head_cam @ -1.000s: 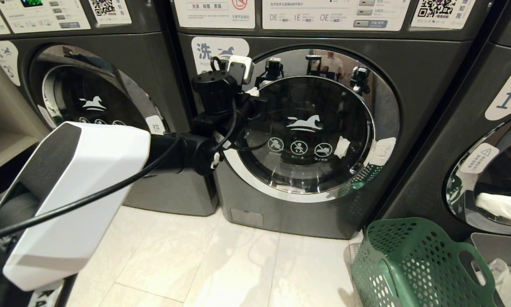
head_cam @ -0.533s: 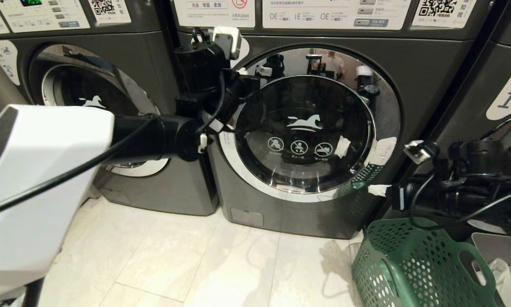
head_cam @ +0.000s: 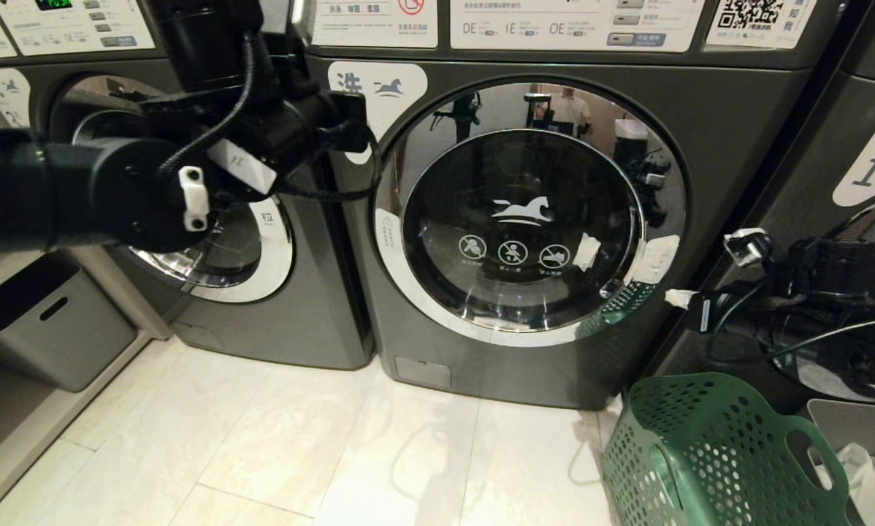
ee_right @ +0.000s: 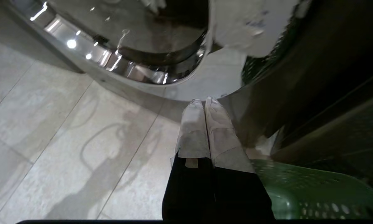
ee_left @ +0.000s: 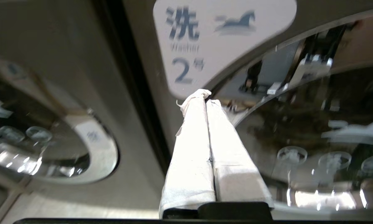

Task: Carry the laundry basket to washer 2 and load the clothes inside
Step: Press the washing machine door tightly with the right hand

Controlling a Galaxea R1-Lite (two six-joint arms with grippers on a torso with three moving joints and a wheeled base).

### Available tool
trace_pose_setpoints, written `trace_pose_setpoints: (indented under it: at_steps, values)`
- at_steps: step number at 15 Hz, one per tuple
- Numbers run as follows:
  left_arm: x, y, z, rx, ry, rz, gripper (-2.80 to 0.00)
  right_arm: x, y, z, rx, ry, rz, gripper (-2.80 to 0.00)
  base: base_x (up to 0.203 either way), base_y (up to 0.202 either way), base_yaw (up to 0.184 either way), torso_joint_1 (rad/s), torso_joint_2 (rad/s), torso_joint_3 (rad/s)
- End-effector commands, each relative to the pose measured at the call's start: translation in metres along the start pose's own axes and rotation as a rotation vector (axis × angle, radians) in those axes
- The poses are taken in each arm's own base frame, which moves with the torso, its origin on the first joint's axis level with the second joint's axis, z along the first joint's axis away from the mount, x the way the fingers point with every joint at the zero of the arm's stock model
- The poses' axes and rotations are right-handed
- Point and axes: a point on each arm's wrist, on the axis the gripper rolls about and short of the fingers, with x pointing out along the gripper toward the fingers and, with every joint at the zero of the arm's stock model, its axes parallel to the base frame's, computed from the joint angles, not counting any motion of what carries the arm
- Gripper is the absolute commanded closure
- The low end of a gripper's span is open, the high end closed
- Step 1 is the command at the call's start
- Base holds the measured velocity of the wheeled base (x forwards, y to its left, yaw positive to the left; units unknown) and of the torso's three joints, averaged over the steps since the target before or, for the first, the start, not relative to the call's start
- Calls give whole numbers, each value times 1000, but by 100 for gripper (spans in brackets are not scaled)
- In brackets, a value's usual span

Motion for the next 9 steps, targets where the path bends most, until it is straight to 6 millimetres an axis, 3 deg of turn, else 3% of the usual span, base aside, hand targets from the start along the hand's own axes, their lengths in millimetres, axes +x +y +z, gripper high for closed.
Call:
trace_pose_setpoints:
  at_steps: [1, 5, 9]
  values:
    - [-42, 28, 6, 14, 29, 47, 0, 2, -6, 14, -15, -54, -20, 0, 0, 0, 0, 0, 0, 0]
    - [-113, 64, -18, 77, 160, 77, 0, 24, -14, 16, -12, -72, -16, 0, 0, 0, 0, 0, 0, 0]
    - [-208, 100, -47, 63, 302, 63, 0, 45, -8, 8, -24, -61, 9, 0, 0, 0, 0, 0, 0, 0]
